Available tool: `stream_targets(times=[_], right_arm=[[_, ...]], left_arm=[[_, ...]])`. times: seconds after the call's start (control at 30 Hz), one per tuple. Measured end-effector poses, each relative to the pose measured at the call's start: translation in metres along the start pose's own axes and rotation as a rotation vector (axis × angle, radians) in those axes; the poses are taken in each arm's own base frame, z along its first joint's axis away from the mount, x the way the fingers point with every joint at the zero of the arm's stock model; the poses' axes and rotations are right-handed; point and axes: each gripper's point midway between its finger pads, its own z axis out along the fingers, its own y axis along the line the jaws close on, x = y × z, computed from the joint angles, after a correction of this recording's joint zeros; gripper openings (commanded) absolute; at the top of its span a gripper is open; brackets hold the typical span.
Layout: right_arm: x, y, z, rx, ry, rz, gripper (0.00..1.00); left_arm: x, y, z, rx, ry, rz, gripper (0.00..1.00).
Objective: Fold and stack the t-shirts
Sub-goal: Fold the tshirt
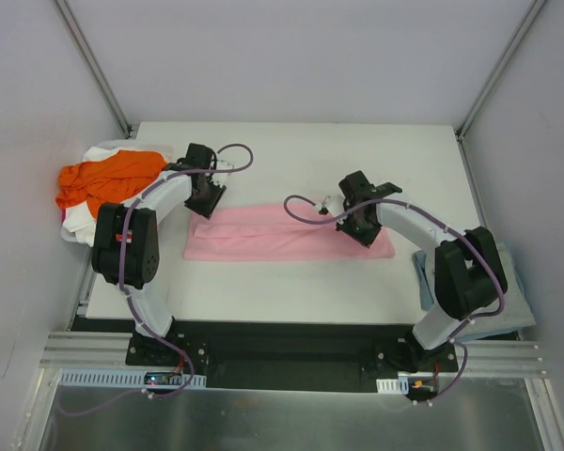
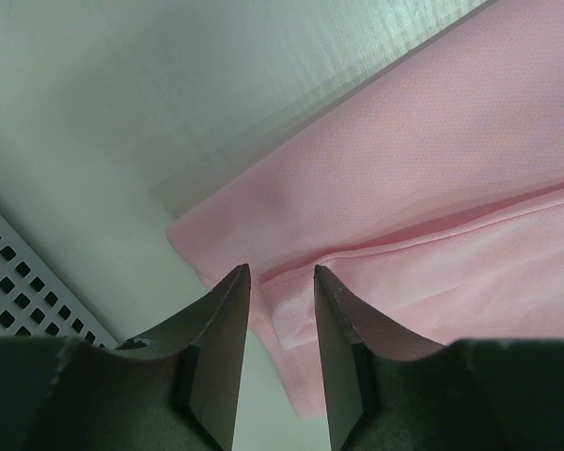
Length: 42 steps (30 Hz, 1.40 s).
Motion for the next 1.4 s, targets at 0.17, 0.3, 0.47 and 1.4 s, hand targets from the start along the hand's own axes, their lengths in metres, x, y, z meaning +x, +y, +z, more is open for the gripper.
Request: stream_targets(times=[0.17, 0.3, 0.47, 1.4], right_arm=[[0.011, 0.007, 0.004, -0.015, 0.024, 0.009, 0.04], [0.017, 0.011, 0.007, -0.025, 0.042, 0.016, 0.04], [0.017, 0.012, 0.006, -0.025, 0.042, 0.020, 0.03], [0.022, 0.014, 0.001, -0.021, 0.038, 0.020, 0.08]], left_arm=[[-0.001, -0.002, 0.000, 0.014, -0.005, 0.000, 0.34], [-0.001, -0.003, 0.001, 0.018, -0.003, 0.001, 0.34], [0.006, -0.006, 0.012, 0.033, 0.028, -0.001, 0.35], [0.030, -0.022, 0.024, 0.114, 0.121, -0.013, 0.36]])
